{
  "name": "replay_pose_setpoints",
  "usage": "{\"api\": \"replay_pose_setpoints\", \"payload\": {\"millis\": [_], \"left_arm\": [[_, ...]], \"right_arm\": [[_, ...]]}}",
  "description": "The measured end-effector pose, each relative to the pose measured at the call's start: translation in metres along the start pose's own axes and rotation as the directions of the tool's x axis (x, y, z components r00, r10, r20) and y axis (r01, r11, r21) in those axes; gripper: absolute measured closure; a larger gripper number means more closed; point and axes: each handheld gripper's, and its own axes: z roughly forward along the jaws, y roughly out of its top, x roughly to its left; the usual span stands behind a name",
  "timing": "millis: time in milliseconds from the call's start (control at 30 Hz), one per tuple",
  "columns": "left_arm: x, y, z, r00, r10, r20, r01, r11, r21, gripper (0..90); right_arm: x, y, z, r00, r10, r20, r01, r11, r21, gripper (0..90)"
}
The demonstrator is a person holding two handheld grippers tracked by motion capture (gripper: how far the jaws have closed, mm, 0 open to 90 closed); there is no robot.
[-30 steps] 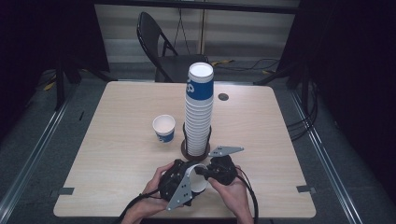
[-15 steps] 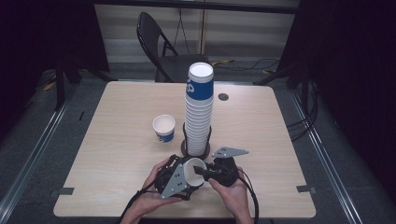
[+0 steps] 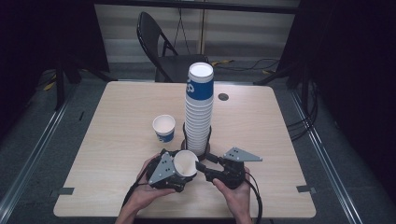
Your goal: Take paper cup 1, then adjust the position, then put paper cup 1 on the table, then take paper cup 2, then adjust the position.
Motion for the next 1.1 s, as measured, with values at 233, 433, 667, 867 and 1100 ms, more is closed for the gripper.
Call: {"api": "replay_pose_setpoints", "payload": {"millis": [233, 433, 667, 867, 1100], "left_arm": [[0.02, 0.001, -0.011, 0.9955, -0.091, -0.026, 0.09, 0.9948, -0.048, 17.8], [0.033, -0.003, -0.019, 0.9881, -0.147, -0.045, 0.144, 0.9869, -0.074, 17.9], [0.052, -0.004, -0.034, 0.9783, -0.188, -0.088, 0.18, 0.9795, -0.092, 17.8], [0.069, -0.008, -0.044, 0.959, -0.256, -0.121, 0.239, 0.961, -0.139, 17.8], [0.088, -0.011, -0.055, 0.939, -0.304, -0.162, 0.279, 0.9472, -0.158, 17.8]], "right_arm": [[-0.007, -0.004, -0.009, 0.9979, 0.024, 0.06, -0.021, 0.998, -0.053, 33.4], [-0.013, -0.012, -0.013, 0.9939, 0.026, 0.107, -0.019, 0.998, -0.067, 31.7], [-0.019, -0.025, -0.013, 0.9824, 0.02, 0.186, -0.003, 0.996, -0.092, 25.7], [-0.027, -0.035, -0.013, 0.9726, 0.04, 0.229, -0.015, 0.994, -0.108, 22.4], [-0.032, -0.043, -0.015, 0.9645, 0.059, 0.257, -0.029, 0.993, -0.118, 20.9]]}}
